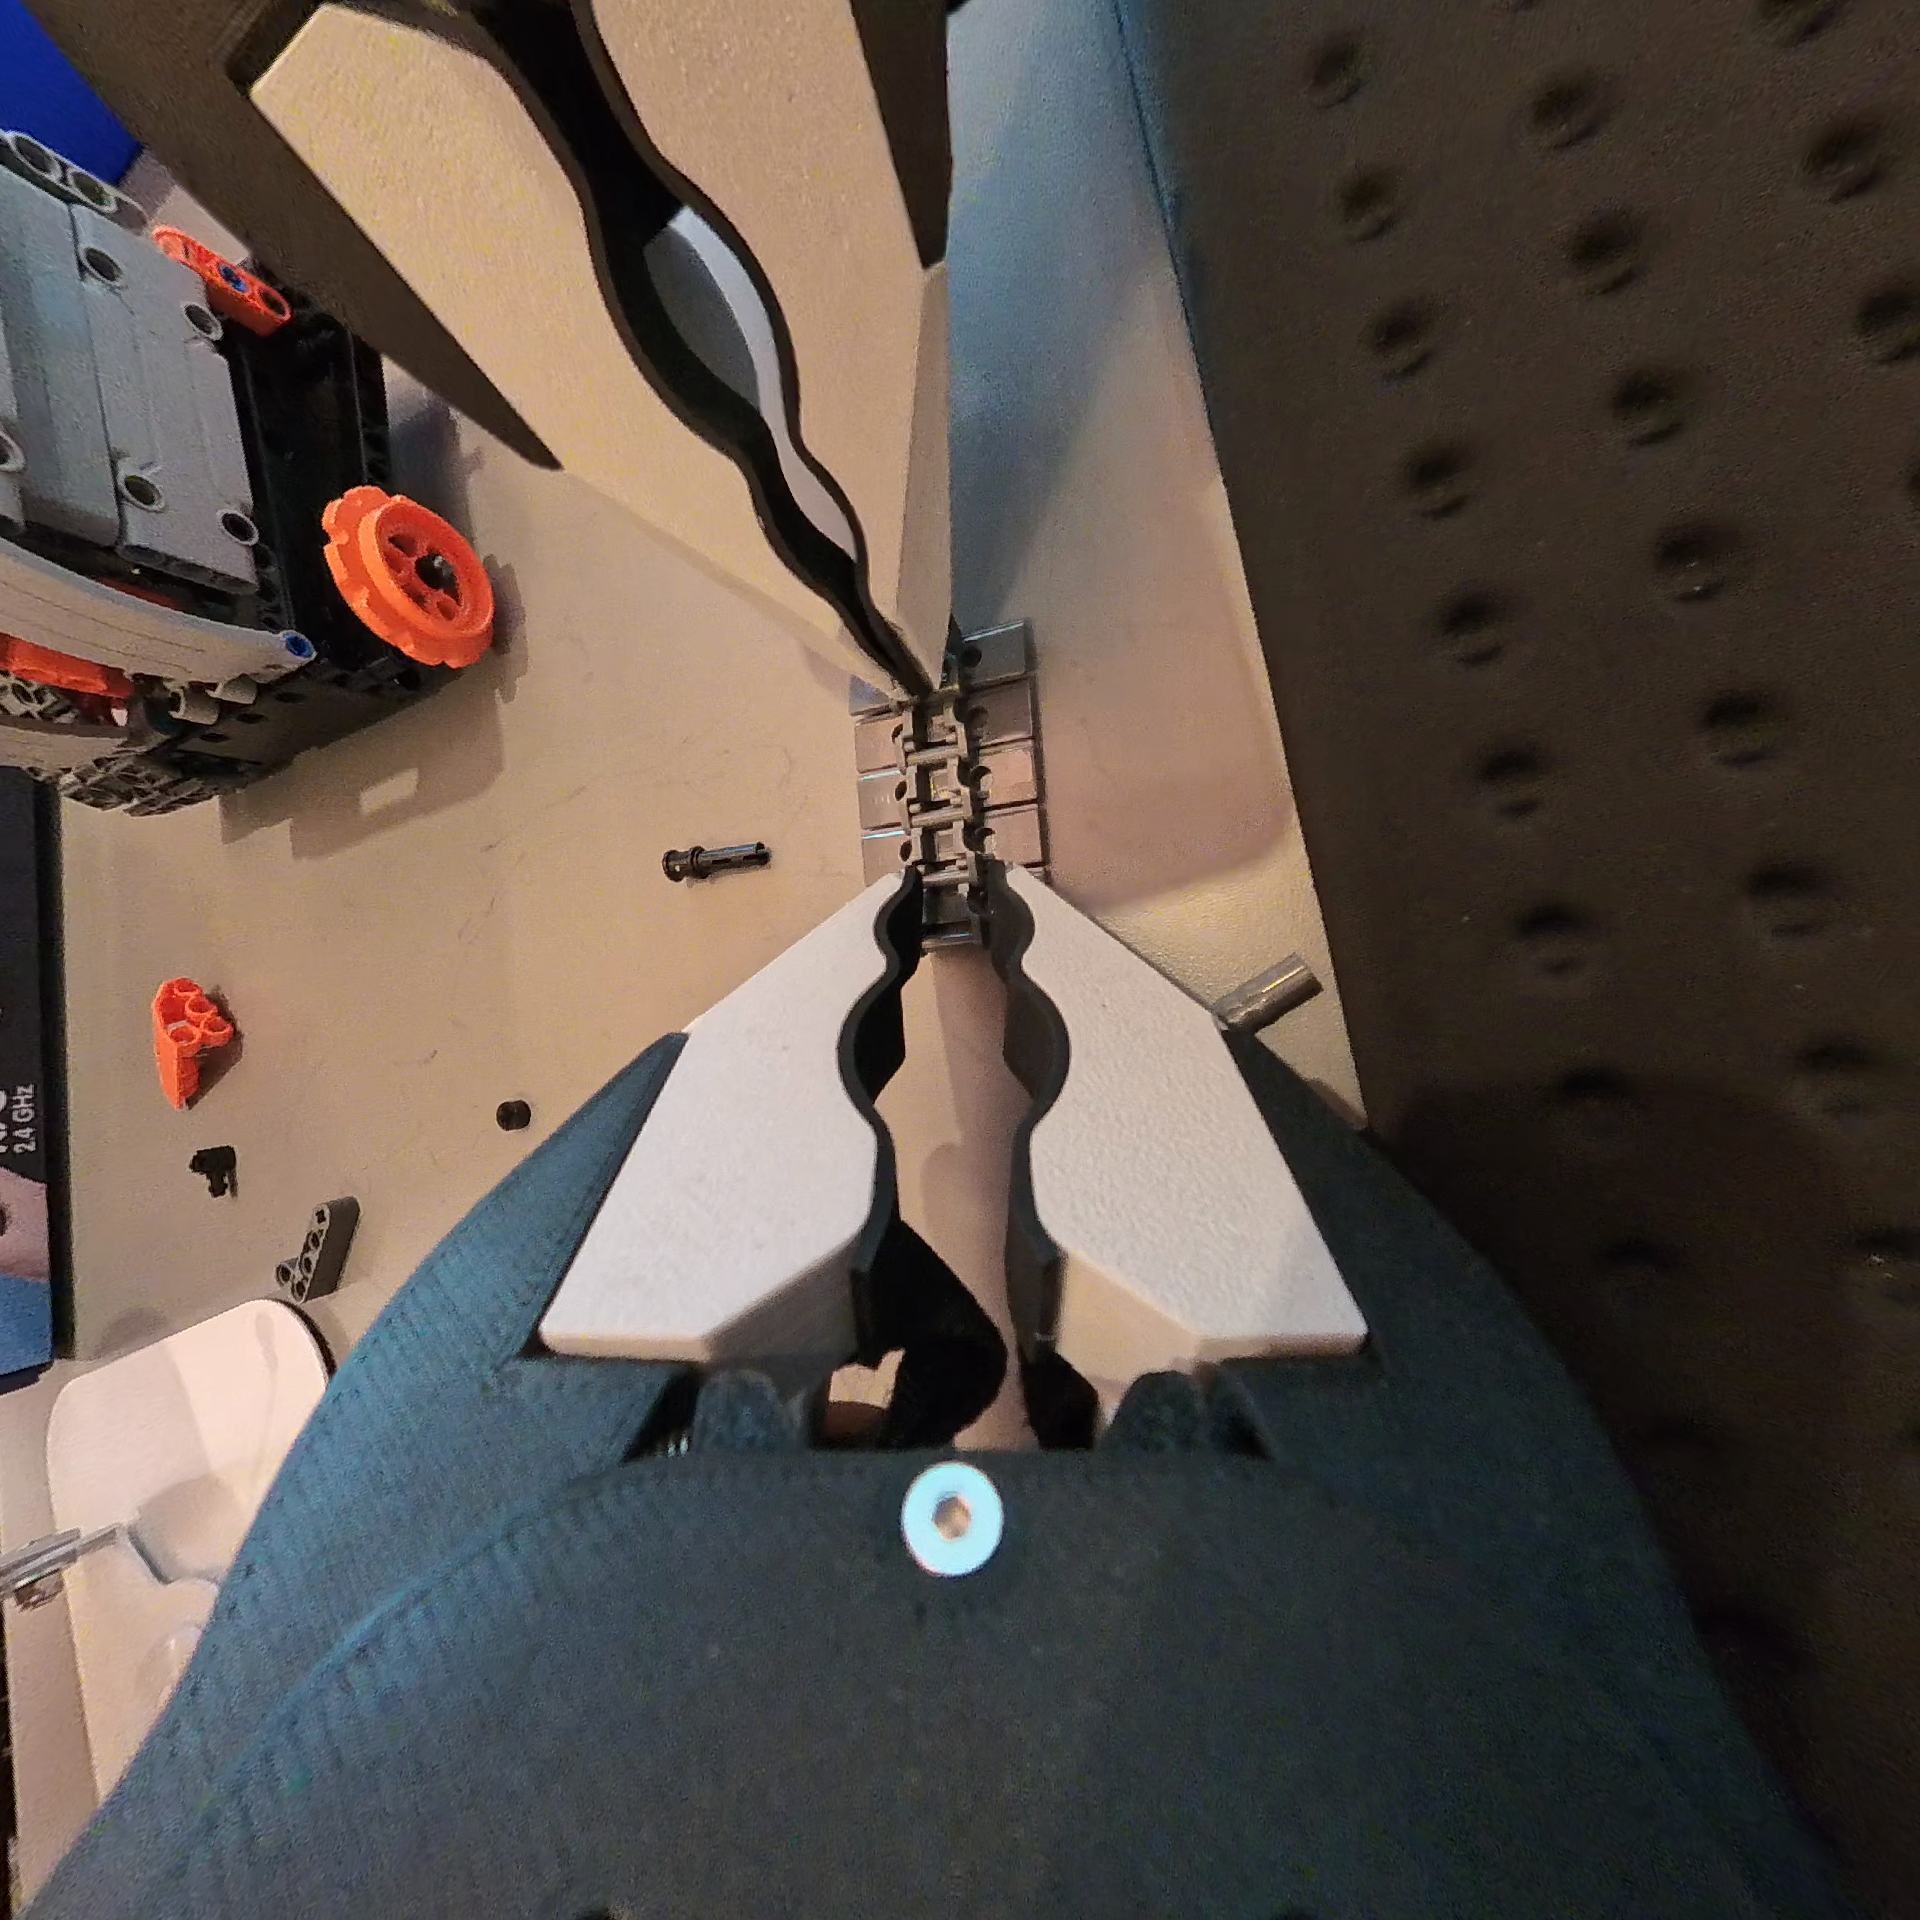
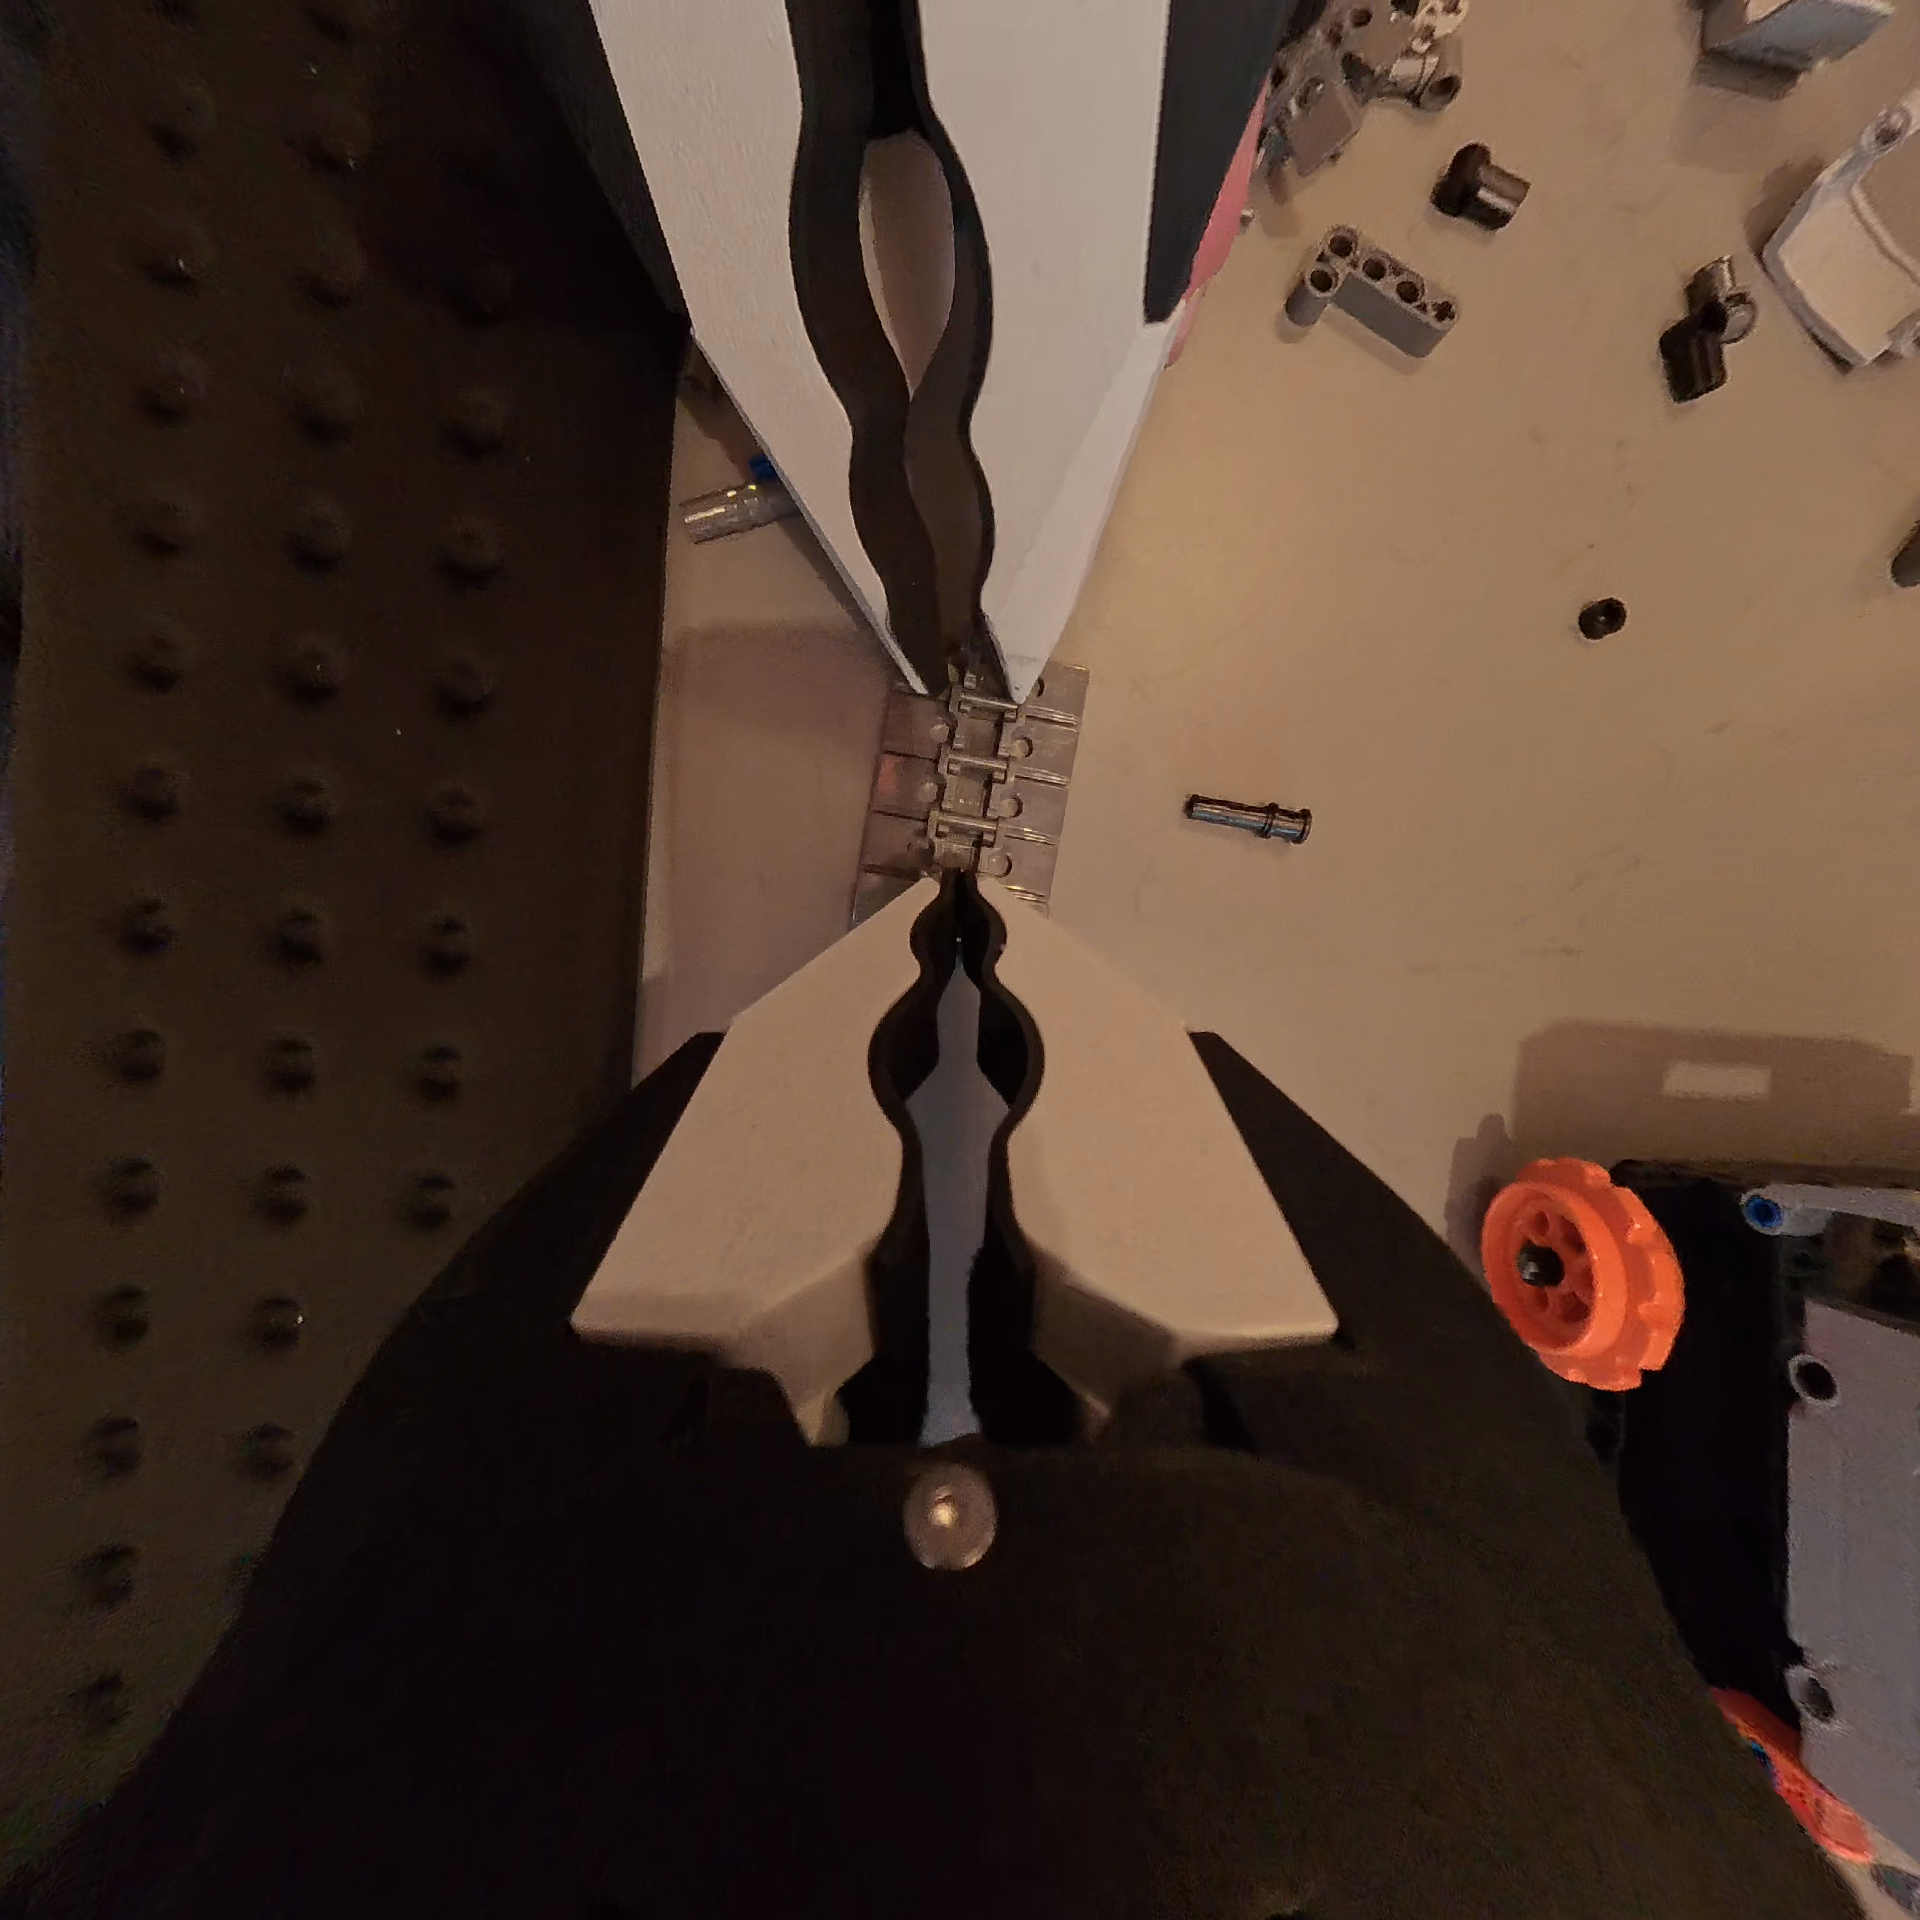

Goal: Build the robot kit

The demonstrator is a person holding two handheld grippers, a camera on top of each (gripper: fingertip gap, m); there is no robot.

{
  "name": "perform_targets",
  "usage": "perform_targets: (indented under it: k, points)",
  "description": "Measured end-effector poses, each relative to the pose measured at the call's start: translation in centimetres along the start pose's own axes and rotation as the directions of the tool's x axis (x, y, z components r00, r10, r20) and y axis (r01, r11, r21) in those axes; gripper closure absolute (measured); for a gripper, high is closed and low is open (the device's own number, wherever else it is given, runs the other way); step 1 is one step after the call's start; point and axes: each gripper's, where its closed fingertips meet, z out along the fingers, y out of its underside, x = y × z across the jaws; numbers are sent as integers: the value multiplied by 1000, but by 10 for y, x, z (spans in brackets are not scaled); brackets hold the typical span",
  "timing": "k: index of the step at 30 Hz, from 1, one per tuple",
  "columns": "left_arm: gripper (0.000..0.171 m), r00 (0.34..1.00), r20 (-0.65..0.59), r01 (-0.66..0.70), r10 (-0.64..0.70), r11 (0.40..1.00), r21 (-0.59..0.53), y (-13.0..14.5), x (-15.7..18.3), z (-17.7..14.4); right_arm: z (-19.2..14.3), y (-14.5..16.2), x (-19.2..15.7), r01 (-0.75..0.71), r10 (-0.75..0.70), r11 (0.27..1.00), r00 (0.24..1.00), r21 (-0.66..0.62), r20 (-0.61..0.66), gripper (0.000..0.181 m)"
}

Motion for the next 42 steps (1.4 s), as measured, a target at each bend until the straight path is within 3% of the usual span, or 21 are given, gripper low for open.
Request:
perform_targets:
  k: [6,10,20,25,28,32,35,42]
  points:
    - [148,999,-10,51,-51,999,-11,6,-6,-13,1,-1,-1,-1,8,990,999,-140,46,181]
    - [146,995,-42,85,-90,991,-106,32,-6,-32,1,1,-1,20,0,966,997,-256,80,181]
    - [148,985,58,170,-164,980,-102,48,-26,-85,3,3,-1,66,-4,900,990,-431,143,181]
    - [150,979,36,204,-201,969,-140,62,-11,-99,3,-1,1,79,-40,910,994,-408,104,181]
    - [150,973,23,230,-231,951,-206,82,4,-105,1,-11,-2,74,-44,941,994,-330,99,177]
    - [149,959,66,282,-274,942,-185,92,8,-109,-4,-15,-2,52,-37,966,997,-252,62,172]
    - [148,957,75,290,-280,929,-231,105,13,-103,-2,-13,5,29,-26,975,999,-219,20,173]
    - [150,964,3,261,-267,942,-213,95,31,-86,3,-17,-2,40,-40,988,999,-147,2,177]
